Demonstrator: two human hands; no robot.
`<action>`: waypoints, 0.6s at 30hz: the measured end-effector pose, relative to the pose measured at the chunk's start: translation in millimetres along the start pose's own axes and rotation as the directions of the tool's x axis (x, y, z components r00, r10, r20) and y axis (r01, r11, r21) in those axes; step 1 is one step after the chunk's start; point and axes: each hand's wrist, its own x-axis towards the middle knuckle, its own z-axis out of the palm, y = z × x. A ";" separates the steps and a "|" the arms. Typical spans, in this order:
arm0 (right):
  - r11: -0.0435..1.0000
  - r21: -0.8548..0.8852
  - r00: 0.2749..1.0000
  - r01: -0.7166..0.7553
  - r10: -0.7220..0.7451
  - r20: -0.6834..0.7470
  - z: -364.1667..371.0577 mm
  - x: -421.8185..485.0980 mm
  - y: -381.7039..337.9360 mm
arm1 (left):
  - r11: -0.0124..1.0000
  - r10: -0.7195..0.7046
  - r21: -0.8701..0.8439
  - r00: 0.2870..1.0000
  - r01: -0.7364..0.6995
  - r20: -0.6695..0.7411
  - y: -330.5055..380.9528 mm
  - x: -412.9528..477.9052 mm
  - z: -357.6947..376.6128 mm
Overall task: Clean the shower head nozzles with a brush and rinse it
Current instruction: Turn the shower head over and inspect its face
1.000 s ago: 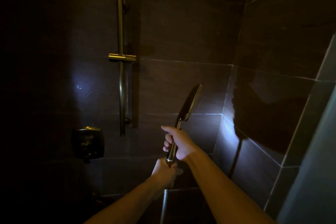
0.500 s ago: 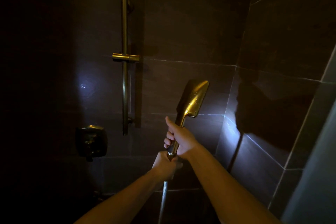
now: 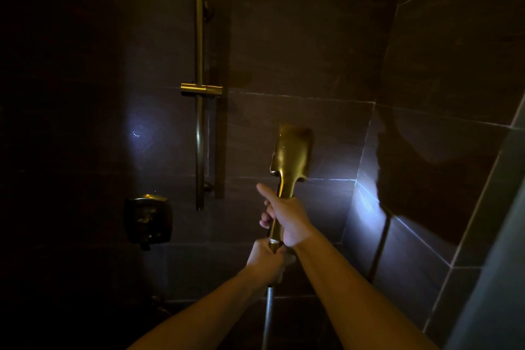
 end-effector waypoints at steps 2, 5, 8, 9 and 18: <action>0.997 0.066 0.974 -0.037 0.021 0.225 -10.7 -3.3 -2.9 | 1.000 -0.006 -0.006 0.998 0.006 0.062 0.8 -1.3 -2.0; 0.991 0.125 0.879 -0.041 -0.024 0.477 -20.3 -11.0 -8.4 | 1.000 -0.002 0.000 0.994 0.002 0.112 1.0 -3.2 -2.9; 0.998 0.059 0.951 0.013 -0.030 0.307 -11.4 -16.0 -9.2 | 1.000 0.013 -0.009 1.000 -0.013 -0.023 1.7 0.7 -0.5; 0.999 0.017 0.982 0.043 -0.045 0.186 -7.3 -15.8 -8.5 | 1.000 0.005 -0.022 0.996 -0.007 -0.090 1.9 3.8 0.1; 0.978 -0.133 0.977 0.163 -0.180 -0.119 22.6 -7.2 5.8 | 0.995 -0.020 0.080 0.930 0.053 -0.367 -5.4 21.4 -2.4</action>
